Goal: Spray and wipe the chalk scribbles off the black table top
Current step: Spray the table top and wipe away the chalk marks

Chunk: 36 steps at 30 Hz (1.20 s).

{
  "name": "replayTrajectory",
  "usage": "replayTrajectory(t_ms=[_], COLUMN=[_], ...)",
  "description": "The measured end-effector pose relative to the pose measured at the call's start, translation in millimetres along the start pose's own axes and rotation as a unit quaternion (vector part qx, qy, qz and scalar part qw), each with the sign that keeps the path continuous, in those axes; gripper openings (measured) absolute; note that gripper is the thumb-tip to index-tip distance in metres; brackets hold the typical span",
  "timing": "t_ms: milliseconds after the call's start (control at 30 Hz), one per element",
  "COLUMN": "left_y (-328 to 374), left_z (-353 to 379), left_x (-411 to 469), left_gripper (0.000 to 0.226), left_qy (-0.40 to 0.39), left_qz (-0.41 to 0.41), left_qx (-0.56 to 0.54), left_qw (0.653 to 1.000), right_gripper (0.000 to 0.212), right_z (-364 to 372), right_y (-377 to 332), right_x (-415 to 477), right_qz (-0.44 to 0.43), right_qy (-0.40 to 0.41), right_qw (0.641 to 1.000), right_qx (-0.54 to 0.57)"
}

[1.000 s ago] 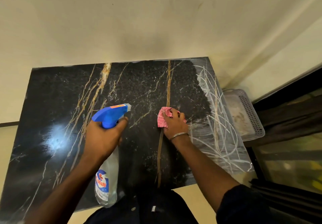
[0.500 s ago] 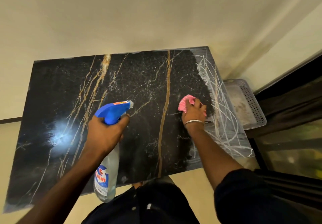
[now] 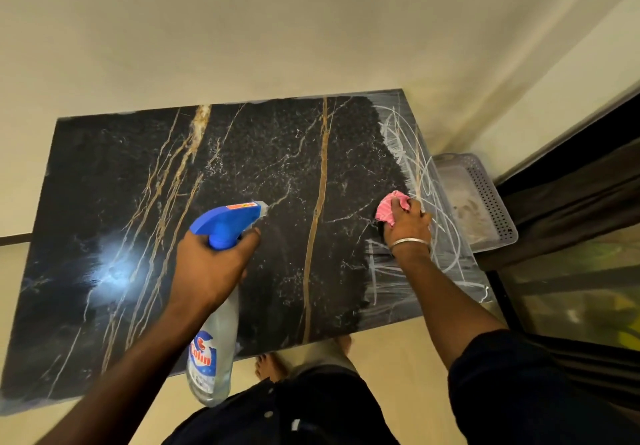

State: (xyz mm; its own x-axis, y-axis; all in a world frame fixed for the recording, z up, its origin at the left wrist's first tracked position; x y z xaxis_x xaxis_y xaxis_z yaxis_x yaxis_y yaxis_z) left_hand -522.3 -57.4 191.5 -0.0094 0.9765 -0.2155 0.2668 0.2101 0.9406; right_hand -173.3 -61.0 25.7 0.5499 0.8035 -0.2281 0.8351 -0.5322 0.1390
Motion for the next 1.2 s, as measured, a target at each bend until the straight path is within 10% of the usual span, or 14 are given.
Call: replayTrajectory(t_ms=[467,833,1200], left_y=[21.2,26.4,19.8], left_z=[46.2,46.9,36.7], left_x=[-15.6,-27.5,-24.4], left_gripper=[0.022,0.022,0.028], left_qy=[0.049,0.058,0.049], left_qz=[-0.011,-0.005,-0.013], left_qx=[-0.001,-0.007,-0.007], left_qw=[0.999,0.998,0.999], right_gripper=[0.075,0.075,0.077], right_z=[4.6,13.3,15.0], right_y=[-87.6,-0.2,-63.7], right_x=[-73.6,-41.8,-94.9], right_qz=[-0.228,-0.010,-0.249], right_qy=[0.022,0.032,0.018], right_qw=[0.973,0.997,0.968], right_qx=[0.025,0.063,0.025])
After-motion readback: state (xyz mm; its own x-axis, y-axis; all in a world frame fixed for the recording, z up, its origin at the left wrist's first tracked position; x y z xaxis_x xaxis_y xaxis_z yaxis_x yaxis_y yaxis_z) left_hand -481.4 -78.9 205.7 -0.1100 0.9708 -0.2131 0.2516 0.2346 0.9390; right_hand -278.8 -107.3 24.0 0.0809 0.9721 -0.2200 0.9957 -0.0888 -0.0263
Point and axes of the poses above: each hand's wrist, its own x-axis towards the middle knuckle, its own z-axis out of the palm, y = z × x, the point moved 3 cm from there along x, towards the middle knuckle, and after that the axes turned 11 degrees about -x, right-handed, at the moved point
